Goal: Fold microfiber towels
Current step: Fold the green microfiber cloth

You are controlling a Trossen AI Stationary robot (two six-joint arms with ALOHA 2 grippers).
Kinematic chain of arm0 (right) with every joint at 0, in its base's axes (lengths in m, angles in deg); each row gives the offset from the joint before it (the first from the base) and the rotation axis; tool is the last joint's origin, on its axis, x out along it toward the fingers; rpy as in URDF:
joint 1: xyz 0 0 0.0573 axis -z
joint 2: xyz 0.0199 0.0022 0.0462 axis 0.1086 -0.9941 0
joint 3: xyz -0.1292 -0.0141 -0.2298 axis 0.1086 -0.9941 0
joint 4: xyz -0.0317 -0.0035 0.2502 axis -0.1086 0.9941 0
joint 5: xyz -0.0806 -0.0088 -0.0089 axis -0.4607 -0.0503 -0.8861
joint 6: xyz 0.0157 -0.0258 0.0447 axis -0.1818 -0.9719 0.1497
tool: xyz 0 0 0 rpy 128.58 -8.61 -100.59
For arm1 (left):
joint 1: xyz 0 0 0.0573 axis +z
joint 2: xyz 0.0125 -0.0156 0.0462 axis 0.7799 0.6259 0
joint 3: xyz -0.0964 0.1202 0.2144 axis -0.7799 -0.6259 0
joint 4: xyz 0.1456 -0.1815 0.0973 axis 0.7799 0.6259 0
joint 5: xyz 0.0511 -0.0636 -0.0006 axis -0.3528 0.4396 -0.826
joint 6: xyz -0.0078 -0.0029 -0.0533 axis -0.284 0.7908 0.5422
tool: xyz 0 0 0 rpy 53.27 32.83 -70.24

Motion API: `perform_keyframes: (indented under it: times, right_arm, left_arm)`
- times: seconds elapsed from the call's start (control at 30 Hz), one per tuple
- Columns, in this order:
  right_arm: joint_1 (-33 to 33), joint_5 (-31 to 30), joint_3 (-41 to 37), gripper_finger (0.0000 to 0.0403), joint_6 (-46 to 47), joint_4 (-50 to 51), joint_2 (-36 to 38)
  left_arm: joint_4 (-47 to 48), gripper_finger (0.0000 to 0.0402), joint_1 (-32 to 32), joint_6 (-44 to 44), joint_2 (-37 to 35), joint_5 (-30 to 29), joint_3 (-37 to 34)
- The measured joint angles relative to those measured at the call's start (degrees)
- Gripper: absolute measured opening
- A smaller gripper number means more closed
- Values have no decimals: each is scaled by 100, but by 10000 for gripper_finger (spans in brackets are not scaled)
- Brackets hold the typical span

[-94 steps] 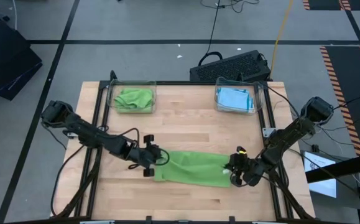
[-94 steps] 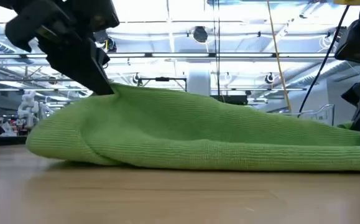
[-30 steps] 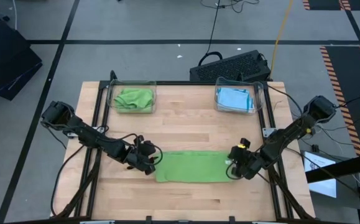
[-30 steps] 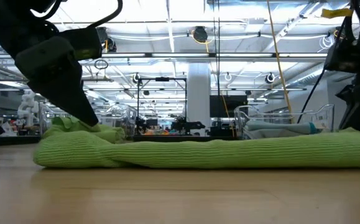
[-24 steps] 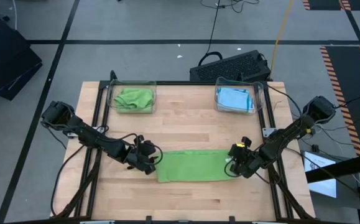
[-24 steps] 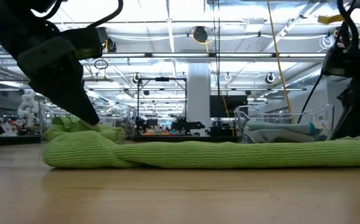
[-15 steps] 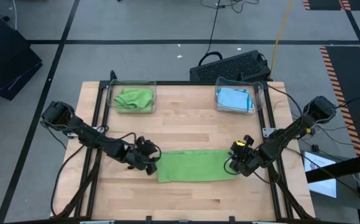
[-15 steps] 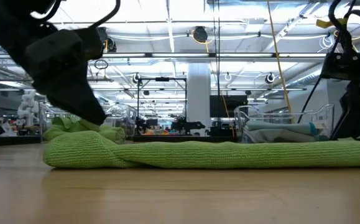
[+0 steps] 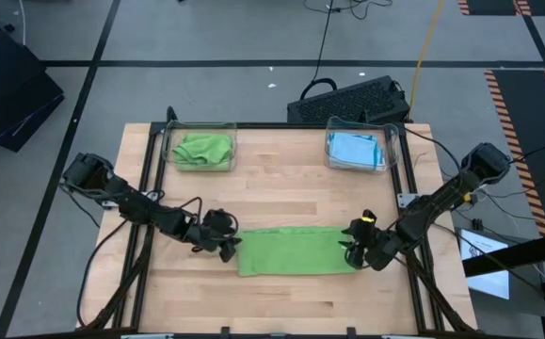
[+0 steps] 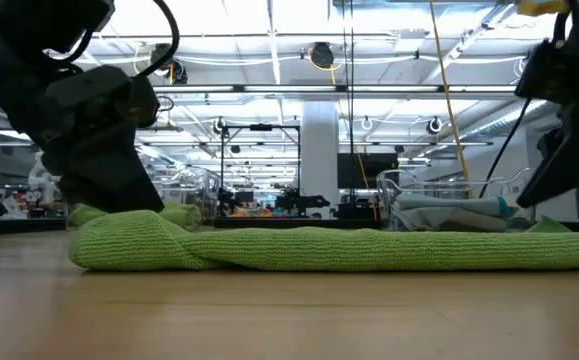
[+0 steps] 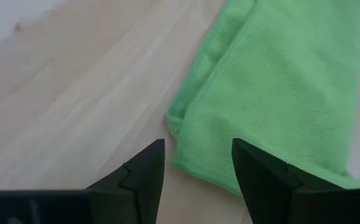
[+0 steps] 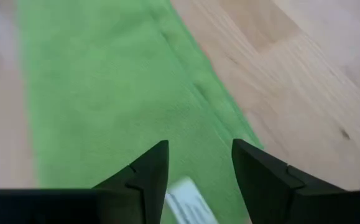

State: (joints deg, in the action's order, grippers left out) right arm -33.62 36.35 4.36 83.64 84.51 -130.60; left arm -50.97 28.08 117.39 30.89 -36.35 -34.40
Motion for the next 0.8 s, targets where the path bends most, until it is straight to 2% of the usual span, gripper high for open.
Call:
perform_keyframes:
  times: [0.13, 0.33, 0.53, 0.63, 0.7, 0.8]
  right_arm:
    - [-130, -307, 0, 167, -637, -761, 0]
    - [-242, -441, 0, 167, -1514, -1864, 0]
    - [-243, -584, 0, 167, -1909, -2477, -49]
    - [-243, -703, 0, 167, -2200, -2967, -210]
    - [-241, -711, 2, 166, -2404, -3337, -419]
    - [-235, -647, 2, 166, -2453, -3490, -829]
  left_arm:
    - [-44, 164, 38, -525, 90, -325, -56]
    - [-315, 96, 95, -541, 338, -7, -56]
    - [-731, 84, 104, -867, 624, 53, -61]
    - [-841, 64, 135, -849, 856, -11, -48]
    - [-864, 35, 139, -849, 934, -61, -40]
    - [-884, 10, 139, -988, 881, -62, -45]
